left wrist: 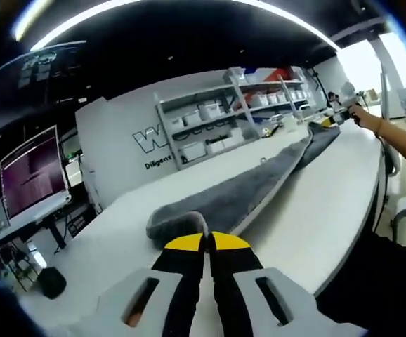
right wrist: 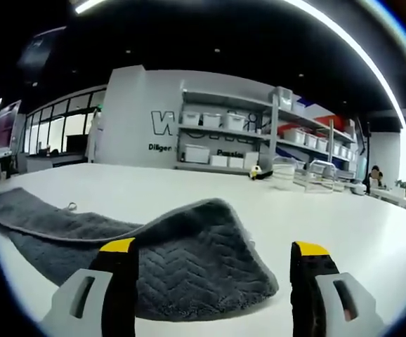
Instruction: Open the folded towel by lifting each exposed corner and separating the folded layers until the towel lies flat within the target outline without major curled edges
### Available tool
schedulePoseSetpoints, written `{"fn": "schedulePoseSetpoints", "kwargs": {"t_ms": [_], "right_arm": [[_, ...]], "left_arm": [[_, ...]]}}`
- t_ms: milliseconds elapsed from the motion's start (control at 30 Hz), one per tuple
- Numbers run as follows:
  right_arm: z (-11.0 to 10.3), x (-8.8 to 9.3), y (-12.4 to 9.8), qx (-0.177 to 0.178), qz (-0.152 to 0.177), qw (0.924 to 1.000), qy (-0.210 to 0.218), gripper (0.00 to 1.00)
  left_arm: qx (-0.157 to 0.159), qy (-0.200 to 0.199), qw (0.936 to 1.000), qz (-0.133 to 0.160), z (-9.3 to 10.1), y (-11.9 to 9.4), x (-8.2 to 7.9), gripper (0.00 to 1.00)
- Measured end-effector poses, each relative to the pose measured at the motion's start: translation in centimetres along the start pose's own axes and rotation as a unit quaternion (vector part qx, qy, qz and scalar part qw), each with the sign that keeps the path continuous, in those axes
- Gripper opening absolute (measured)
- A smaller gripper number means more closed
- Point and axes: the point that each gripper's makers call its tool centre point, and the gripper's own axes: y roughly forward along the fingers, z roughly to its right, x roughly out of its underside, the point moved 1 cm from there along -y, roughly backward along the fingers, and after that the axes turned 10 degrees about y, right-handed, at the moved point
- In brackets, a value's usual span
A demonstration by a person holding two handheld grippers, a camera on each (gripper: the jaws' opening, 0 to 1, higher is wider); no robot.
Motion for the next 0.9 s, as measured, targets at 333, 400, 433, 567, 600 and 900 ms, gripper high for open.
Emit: {"fn": "schedulePoseSetpoints", "kwargs": {"t_ms": [333,400,433,567,600,900], "right_arm": [[0.1,0.1,0.2,0.001,-0.003,1.0000,-0.002,0.90],[0.1,0.0,0.1,0.001,-0.002,1.0000,0.000,0.90],[0.1,0.0,0.1,0.001,-0.002,1.0000,0.001,0.90],[0.1,0.1,0.2,0.000,-0.004,1.0000,0.002,0.90],[0.1,0.1,0.2,-0.001,-0.004,1.0000,0.002,0.90],[0.2,0.1,0.1,0.000,-0.002,1.0000,0.006,0.90]], "left_arm": [[-0.082,-0.007,0.9966,-0.006,-3.5,-0.2,1.6,0.03],[-0.083,-0.002,0.9965,-0.012,-3.4,-0.3,1.6,0.03],[-0.084,-0.002,0.9964,-0.014,-3.4,-0.4,1.6,0.03],[-0.090,-0.003,0.9958,-0.018,-3.5,-1.1,1.8,0.03],[-0.089,-0.006,0.9958,-0.018,-3.4,-1.2,1.9,0.03],[-0.085,-0.048,0.9952,0.004,-2.7,-3.1,1.8,0.03]]}}
